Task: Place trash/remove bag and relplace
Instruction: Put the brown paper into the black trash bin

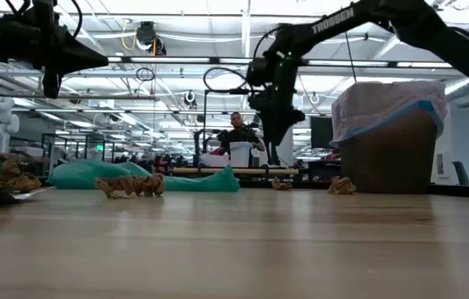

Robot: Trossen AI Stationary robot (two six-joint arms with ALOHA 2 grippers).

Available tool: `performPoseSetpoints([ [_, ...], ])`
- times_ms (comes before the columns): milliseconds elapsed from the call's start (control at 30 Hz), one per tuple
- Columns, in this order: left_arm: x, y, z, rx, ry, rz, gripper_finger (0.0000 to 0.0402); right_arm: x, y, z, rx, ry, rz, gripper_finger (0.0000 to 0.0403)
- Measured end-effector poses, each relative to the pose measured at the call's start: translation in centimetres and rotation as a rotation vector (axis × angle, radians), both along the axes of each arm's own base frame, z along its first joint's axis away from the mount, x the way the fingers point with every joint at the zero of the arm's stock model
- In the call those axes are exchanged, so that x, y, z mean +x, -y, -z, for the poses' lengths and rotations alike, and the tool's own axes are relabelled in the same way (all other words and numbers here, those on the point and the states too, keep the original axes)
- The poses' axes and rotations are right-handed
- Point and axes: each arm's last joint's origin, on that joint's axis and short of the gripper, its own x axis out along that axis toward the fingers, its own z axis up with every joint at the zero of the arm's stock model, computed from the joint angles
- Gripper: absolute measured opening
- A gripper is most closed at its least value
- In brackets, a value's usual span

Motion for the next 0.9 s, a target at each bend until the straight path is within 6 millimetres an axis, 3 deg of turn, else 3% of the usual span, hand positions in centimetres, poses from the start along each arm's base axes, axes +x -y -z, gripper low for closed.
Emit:
performPoseSetpoints([
  [333,0.0,0.0,0.1,-0.003,-0.004,0.004,0.0,0.5,0.8,5.6,0.125,-0.146,-0.027,0.0222],
  [767,0.0,0.0,0.3,-0.008,-0.032,0.006,0.0,0.8,1.9,9.7,0.164,-0.202,-0.007,0.0221],
  [900,0.0,0.0,0.3,-0.008,-0.031,0.006,0.0,1.0,1.9,10.5,0.169,-0.208,-0.006,0.0186],
])
